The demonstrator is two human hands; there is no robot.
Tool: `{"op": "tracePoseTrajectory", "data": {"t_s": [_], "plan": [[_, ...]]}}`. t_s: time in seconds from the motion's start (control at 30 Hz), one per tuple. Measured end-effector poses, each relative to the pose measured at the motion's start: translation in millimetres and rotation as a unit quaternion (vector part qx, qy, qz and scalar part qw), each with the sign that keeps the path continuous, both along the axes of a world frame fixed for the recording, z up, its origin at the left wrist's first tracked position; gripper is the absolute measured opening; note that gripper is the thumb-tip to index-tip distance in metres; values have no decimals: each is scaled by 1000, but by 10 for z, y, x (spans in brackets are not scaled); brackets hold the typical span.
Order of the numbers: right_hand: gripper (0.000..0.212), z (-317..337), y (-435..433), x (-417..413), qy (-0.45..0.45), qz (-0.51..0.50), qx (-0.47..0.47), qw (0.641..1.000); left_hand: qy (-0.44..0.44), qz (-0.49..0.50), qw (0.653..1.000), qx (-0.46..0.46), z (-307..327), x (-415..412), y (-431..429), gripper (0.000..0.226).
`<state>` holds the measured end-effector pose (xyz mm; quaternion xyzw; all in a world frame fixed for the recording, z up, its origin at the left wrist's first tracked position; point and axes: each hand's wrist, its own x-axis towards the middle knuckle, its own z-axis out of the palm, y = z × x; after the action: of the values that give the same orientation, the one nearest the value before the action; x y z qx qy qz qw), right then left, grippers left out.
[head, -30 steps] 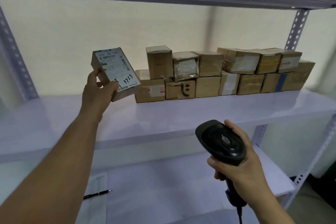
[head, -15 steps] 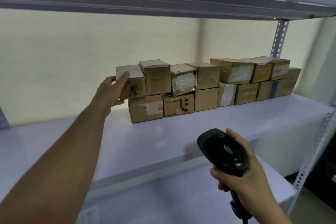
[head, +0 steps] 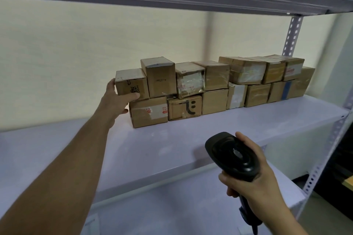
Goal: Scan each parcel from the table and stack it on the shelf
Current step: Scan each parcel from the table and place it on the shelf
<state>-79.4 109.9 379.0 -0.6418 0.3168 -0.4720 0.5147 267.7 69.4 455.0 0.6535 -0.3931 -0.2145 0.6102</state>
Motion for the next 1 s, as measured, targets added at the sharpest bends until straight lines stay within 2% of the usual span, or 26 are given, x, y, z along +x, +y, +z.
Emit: {"op": "tracePoseTrajectory", "data": {"t_s": [0.13,0.37,0.5,0.6,0.77,0.9,1.0], "plan": [[95,5,-40,3,13,7,2,1000,5,4,1000,-11,17,0,13,86],[96,6,-95,44,15,12,-6,1000,30,57,997,-33,131,24,14,57],[94,-17,-99,59,10,12,-6,1000,43,82,992,-83,114,63,106,54],[93,-12,-87,89,6,16,-8,1000,53,94,990,-88,60,165,242,51],[93,-25,-54,184,9,33,-13,999,65,130,987,-64,-104,339,496,55],[92,-43,-30,262,14,51,-12,999,26,107,994,27,-324,300,545,54],[92,-49,-21,301,17,59,-18,998,-46,81,993,78,-418,209,536,54]]}}
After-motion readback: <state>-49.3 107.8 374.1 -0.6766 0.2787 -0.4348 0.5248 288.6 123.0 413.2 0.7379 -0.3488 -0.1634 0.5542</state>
